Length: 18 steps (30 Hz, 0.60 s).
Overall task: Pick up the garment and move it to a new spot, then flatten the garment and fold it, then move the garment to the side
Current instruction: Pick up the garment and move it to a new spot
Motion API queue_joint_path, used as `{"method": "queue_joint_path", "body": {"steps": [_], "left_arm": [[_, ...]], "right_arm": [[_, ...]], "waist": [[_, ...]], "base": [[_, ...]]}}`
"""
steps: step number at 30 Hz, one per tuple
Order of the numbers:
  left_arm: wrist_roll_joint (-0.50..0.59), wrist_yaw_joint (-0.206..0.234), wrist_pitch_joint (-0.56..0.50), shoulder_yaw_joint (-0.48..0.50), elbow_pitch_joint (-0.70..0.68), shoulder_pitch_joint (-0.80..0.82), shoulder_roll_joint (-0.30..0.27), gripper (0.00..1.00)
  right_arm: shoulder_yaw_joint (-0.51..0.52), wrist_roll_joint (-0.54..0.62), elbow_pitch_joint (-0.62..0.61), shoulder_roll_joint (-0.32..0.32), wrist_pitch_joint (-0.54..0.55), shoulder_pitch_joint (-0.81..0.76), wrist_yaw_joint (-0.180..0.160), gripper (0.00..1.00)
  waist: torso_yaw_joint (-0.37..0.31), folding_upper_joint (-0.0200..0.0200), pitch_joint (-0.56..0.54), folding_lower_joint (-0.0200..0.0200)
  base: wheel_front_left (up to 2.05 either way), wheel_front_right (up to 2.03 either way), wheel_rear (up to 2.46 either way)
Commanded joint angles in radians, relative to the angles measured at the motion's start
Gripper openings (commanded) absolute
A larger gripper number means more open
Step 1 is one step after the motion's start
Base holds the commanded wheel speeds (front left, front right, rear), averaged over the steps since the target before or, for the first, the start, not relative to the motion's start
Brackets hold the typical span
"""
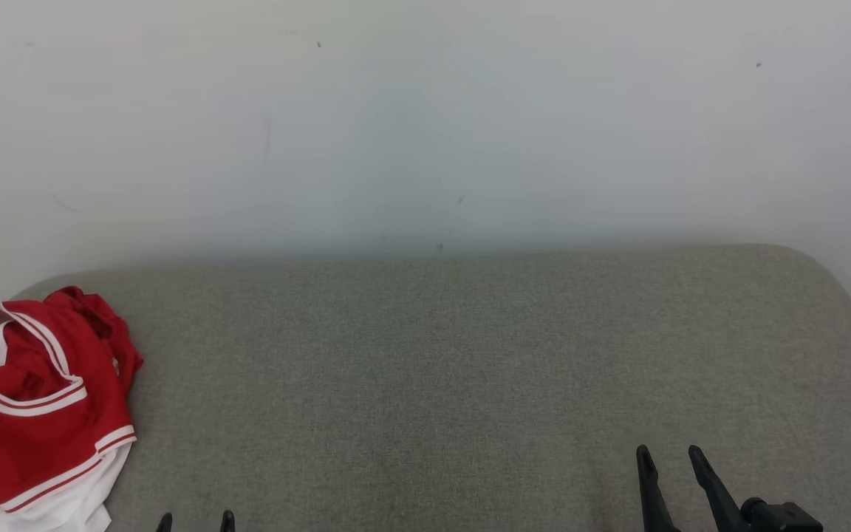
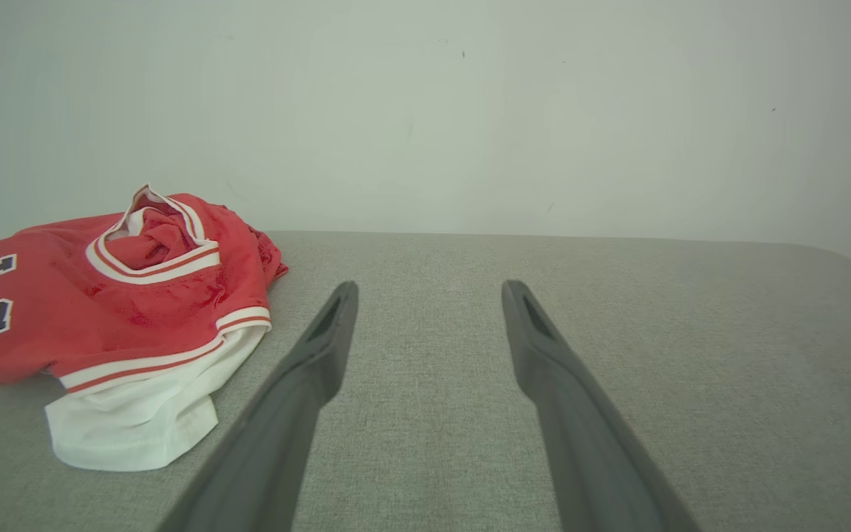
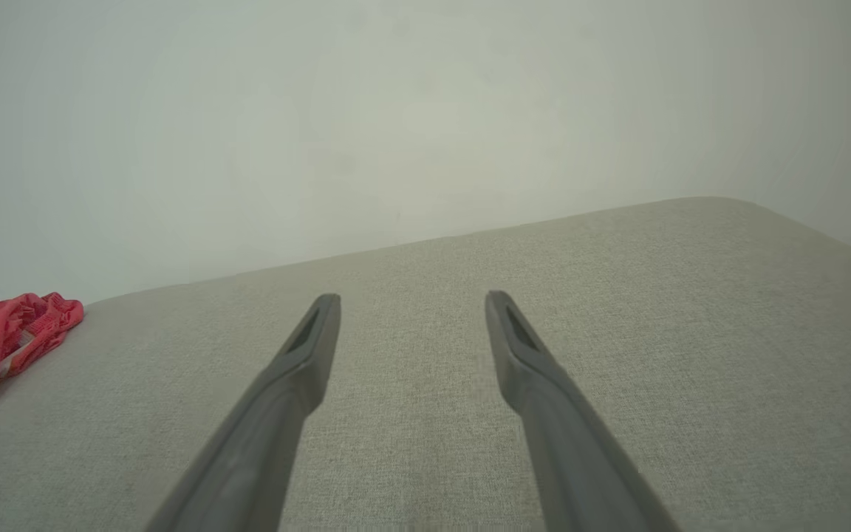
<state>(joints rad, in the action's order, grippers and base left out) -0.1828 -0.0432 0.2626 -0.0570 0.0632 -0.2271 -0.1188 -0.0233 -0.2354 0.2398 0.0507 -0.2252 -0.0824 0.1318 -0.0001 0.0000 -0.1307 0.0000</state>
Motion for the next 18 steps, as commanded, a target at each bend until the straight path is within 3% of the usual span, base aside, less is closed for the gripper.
{"method": "queue_joint_path", "body": {"steps": [1, 18], "left_arm": [[0.003, -0.002, 0.003, 0.004, 0.012, -0.019, 0.004, 1.0], [0.023, -0.008, 0.004, 0.05, 0.024, -0.022, 0.027, 1.0]], "right_arm": [[0.001, 0.009, 0.005, -0.001, -0.003, 0.0, -0.002, 1.0], [-0.01, -0.002, 0.028, -0.001, 0.032, 0.007, -0.002, 1.0]], "waist": [[-0.008, 0.0, -0.005, 0.0], [0.002, 0.0, -0.005, 0.0]], "base": [[0.0, 0.0, 0.0], [0.0, 0.0, 0.0]]}}
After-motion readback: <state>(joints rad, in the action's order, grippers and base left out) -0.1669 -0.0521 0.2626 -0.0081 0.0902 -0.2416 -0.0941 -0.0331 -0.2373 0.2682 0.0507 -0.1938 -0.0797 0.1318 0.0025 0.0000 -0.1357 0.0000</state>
